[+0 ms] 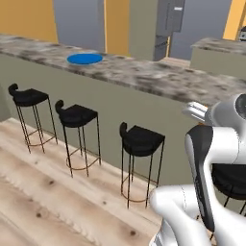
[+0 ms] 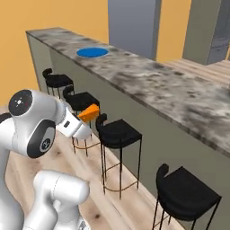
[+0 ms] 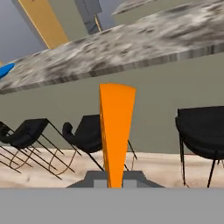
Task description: Take the cheese, chicken drumstick, and tomato from the fridge and place them on the plate on the dining counter to create an appetizer plate.
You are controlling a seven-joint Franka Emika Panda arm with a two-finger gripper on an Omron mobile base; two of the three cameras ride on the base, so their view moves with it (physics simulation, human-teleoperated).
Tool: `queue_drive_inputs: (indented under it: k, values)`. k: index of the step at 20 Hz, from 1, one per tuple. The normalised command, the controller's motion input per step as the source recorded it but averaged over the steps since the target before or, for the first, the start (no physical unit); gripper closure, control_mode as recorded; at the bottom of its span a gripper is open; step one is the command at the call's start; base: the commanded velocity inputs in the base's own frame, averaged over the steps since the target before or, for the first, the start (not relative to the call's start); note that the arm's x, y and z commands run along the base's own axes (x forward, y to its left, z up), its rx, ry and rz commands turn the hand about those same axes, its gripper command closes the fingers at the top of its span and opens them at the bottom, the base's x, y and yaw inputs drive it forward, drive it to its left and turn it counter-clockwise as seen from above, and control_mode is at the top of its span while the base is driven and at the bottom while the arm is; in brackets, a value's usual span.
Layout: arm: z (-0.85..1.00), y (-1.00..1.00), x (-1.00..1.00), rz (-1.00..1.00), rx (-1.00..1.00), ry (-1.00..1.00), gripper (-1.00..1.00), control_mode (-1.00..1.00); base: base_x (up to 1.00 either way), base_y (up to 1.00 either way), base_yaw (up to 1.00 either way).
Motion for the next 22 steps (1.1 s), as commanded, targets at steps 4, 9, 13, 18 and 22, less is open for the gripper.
queue_drive_inputs:
  k: [4, 9, 13, 18, 22]
  values:
    - [0.00, 0.00, 0.00, 0.00, 0.00, 0.00, 1.00, 1.00, 0.67, 1.00, -0.24]
    - [0.00, 0.00, 0.00, 0.00, 0.00, 0.00, 1.00, 1.00, 0.62, 1.00, -0.24]
    - [0.00, 0.00, 0.00, 0.00, 0.00, 0.00, 1.00, 1.00, 0.62, 1.00, -0.24]
    - [0.00, 0.00, 0.00, 0.00, 0.00, 0.00, 1.00, 1.00, 0.50, 1.00, -0.27]
    - [0.00, 0.00, 0.00, 0.00, 0.00, 0.00, 1.00, 1.00, 0.37, 1.00, -0.31]
